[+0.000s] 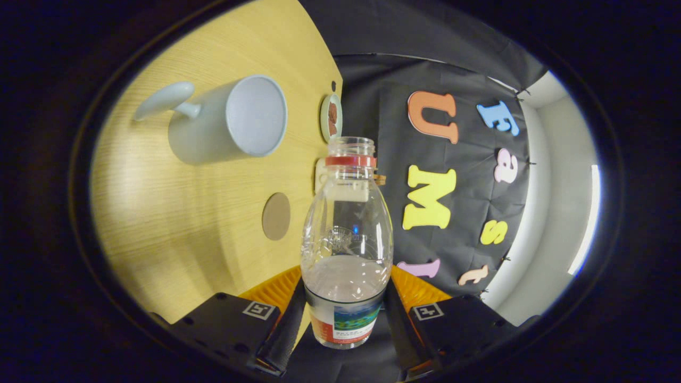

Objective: Take the bottle from table, then pour the juice into the cup, finally place the bottle on the coaster

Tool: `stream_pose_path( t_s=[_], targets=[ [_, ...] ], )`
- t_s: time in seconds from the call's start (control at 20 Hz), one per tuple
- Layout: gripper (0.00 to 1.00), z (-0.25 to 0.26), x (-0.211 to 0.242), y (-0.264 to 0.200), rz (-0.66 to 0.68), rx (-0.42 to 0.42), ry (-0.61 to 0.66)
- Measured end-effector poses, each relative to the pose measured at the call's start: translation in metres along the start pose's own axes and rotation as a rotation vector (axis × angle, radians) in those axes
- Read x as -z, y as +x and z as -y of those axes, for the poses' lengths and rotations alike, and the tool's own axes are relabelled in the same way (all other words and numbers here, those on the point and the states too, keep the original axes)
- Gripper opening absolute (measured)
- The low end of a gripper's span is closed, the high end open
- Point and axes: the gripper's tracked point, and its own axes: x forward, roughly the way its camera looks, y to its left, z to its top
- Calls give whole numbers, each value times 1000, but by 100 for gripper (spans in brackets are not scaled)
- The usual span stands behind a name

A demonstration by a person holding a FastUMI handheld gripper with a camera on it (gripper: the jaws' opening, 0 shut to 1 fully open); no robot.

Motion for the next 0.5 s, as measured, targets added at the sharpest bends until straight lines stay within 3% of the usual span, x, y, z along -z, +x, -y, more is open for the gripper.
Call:
stream_pose_path(
  t_s=[0.5],
  targets=[
    [79,8,-16,4,-4,33,-107]
  ],
)
